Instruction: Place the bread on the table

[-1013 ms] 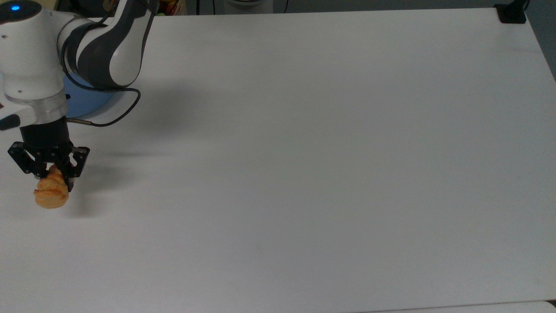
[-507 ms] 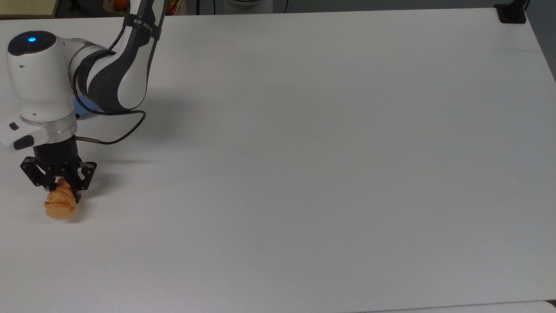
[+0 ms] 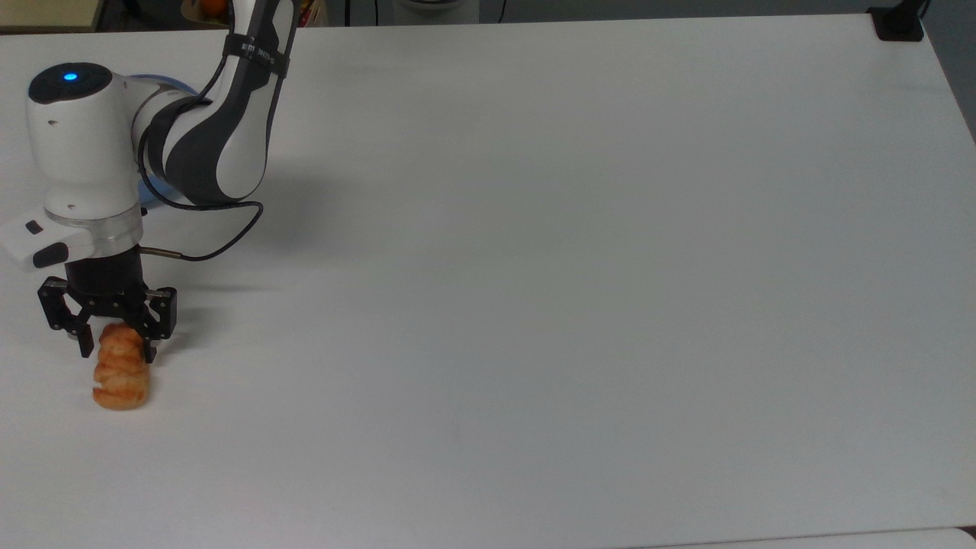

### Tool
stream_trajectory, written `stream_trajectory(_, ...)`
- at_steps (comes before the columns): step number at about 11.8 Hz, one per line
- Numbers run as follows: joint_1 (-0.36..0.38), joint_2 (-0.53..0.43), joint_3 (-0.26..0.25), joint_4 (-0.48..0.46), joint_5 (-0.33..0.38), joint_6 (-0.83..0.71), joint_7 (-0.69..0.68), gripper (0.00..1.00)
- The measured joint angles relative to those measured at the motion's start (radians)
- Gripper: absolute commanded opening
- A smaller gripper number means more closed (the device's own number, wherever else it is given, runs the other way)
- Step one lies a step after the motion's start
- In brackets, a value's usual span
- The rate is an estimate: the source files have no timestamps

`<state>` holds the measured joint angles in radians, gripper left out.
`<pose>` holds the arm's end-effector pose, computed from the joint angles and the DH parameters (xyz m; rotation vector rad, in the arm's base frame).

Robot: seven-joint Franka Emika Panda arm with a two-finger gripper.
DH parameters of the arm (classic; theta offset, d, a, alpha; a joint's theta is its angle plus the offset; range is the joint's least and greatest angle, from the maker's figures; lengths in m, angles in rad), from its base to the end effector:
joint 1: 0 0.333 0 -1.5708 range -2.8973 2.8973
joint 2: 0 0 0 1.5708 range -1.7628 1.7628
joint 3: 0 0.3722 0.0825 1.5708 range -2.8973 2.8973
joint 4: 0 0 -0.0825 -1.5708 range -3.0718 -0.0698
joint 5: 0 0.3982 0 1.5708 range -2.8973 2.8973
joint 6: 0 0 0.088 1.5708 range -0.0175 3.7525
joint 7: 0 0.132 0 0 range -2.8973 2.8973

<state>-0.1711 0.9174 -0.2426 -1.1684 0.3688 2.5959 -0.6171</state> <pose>0.8277 -0.2819 0.3103 2.8721 0.1223 0.7631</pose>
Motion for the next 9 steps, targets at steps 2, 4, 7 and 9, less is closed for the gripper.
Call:
stream_trajectory(2,0.0,0.009,0.007,0.0,0.0,0.02,0.0,1.0)
stream_trajectory(4,0.0,0.009,0.01,0.0,0.0,0.02,0.0,1.0)
stream_trajectory(7,-0.002,-0.001,0.01,0.0,0.0,0.023,0.001,1.0)
stream_trajectory(9,-0.004,-0.044,0.01,-0.013,0.0,0.023,0.005,1.0)
